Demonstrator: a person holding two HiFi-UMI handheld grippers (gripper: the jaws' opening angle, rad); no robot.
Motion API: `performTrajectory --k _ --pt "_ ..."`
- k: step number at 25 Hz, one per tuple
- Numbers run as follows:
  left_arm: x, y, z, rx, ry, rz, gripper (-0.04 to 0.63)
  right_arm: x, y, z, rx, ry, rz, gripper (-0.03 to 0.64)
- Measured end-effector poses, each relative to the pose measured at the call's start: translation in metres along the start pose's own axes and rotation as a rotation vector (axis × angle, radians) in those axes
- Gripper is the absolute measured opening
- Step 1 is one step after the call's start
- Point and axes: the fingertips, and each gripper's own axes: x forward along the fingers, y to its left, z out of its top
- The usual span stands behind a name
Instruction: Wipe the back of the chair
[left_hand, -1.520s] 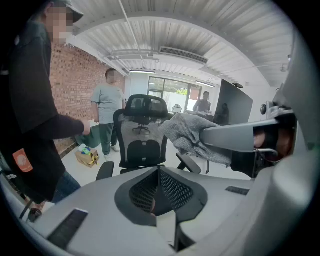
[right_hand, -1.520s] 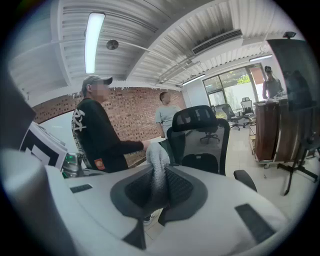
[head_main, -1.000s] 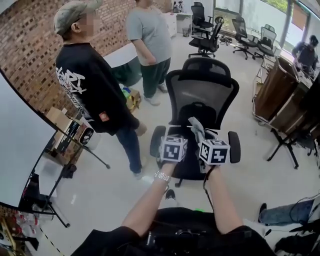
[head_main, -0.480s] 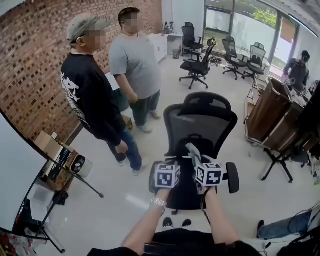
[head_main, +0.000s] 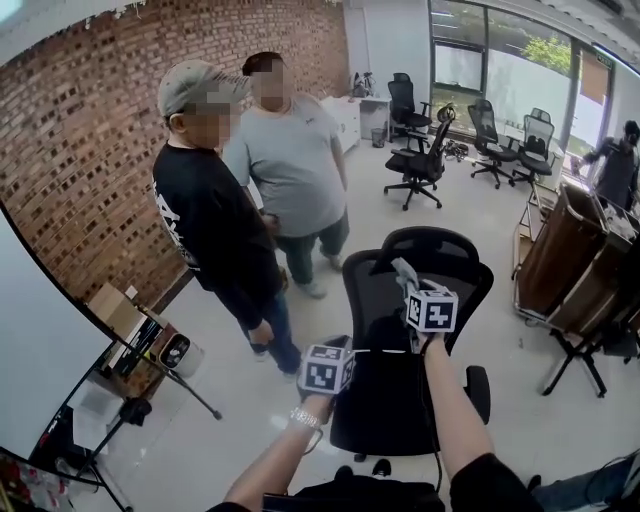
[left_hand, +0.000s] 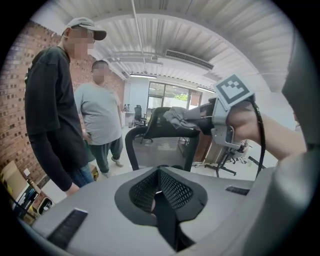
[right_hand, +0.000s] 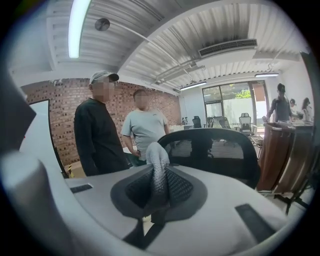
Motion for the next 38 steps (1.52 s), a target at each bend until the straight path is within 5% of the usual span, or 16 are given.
performTrajectory --k 8,14,18,26,29,33,38 --pt "0.013 -0.006 0.016 -0.002 0.003 0.053 0.015 0.069 -0.009 0.028 0.056 0.082 0.070 0.046" --pt "0.014 -0.014 0.003 0.001 0.020 0.071 0.015 0.089 -0.025 0.002 0.098 0.120 0.072 0.046" --pt "0.021 -0.012 0.007 -0.008 0.007 0.091 0.015 0.076 -0.077 0.013 0.093 0.053 -0.021 0.046" --pt "0.035 -0.019 0.004 -0.029 -0.004 0.085 0.015 0.002 -0.236 -0.020 0.159 0.104 -0.265 0.046" --pt "0.039 -0.022 -0.002 -0.059 -0.005 0.076 0.015 -0.026 -0.259 -0.022 0.189 0.072 -0.296 0.046" --pt "0.036 -0.031 -0.006 -0.072 -0.004 0.067 0.015 -0.038 -0.220 -0.017 0.132 0.048 -0.243 0.046" --pt "0.024 -0.031 -0.013 -0.073 0.006 0.086 0.015 0.000 -0.078 0.004 0.069 0.017 0.036 0.046"
